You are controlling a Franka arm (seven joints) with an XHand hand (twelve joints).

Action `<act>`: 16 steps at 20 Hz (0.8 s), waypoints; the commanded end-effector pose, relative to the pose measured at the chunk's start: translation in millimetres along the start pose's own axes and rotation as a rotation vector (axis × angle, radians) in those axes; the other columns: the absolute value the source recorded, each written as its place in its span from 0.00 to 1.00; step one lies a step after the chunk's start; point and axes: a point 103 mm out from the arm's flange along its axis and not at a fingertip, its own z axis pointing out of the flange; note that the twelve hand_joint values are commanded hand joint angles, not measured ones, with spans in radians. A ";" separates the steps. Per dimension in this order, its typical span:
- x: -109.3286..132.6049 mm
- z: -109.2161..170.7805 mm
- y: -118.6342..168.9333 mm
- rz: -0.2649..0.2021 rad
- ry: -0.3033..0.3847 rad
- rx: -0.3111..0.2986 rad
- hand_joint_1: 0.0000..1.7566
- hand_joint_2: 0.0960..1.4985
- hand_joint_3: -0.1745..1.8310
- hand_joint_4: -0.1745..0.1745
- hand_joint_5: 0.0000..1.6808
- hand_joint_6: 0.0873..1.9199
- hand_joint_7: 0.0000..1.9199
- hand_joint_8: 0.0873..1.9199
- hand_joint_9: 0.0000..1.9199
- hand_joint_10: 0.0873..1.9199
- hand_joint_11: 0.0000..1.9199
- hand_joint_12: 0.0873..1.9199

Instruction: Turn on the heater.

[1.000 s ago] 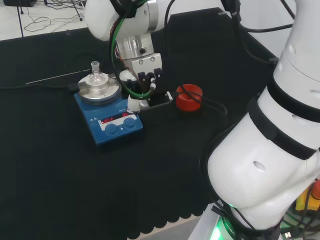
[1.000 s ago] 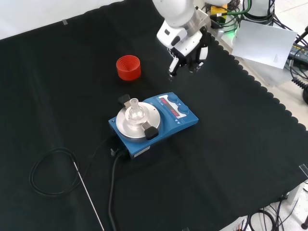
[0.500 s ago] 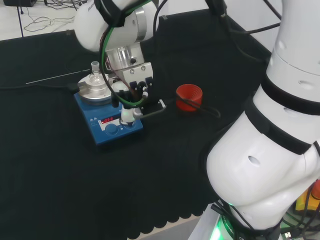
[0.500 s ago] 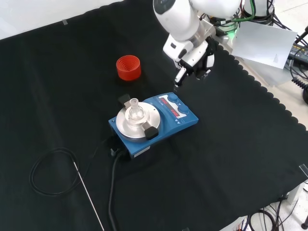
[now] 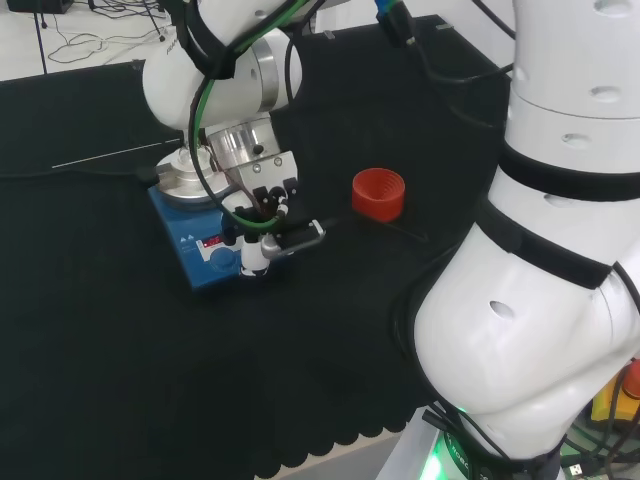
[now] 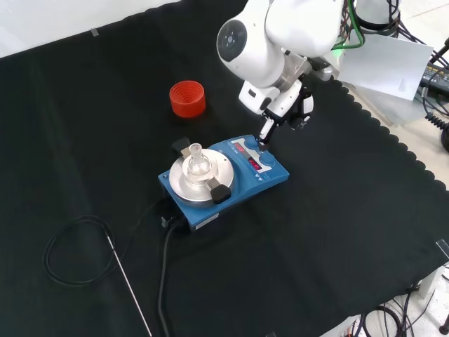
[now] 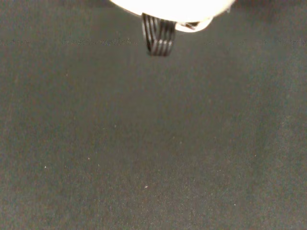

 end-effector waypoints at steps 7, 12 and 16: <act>-0.4 -0.4 6.0 -0.011 -0.007 0.030 0.78 0.42 0.56 0.37 0.16 0.18 0.78 0.74 0.87 0.68 0.66 0.62; 0.3 0.3 6.7 -0.013 -0.011 0.042 0.78 0.42 0.56 0.37 0.17 0.18 0.78 0.74 0.87 0.68 0.66 0.62; 1.1 1.1 7.6 -0.015 -0.012 0.049 0.78 0.42 0.56 0.37 0.17 0.18 0.78 0.74 0.87 0.68 0.66 0.62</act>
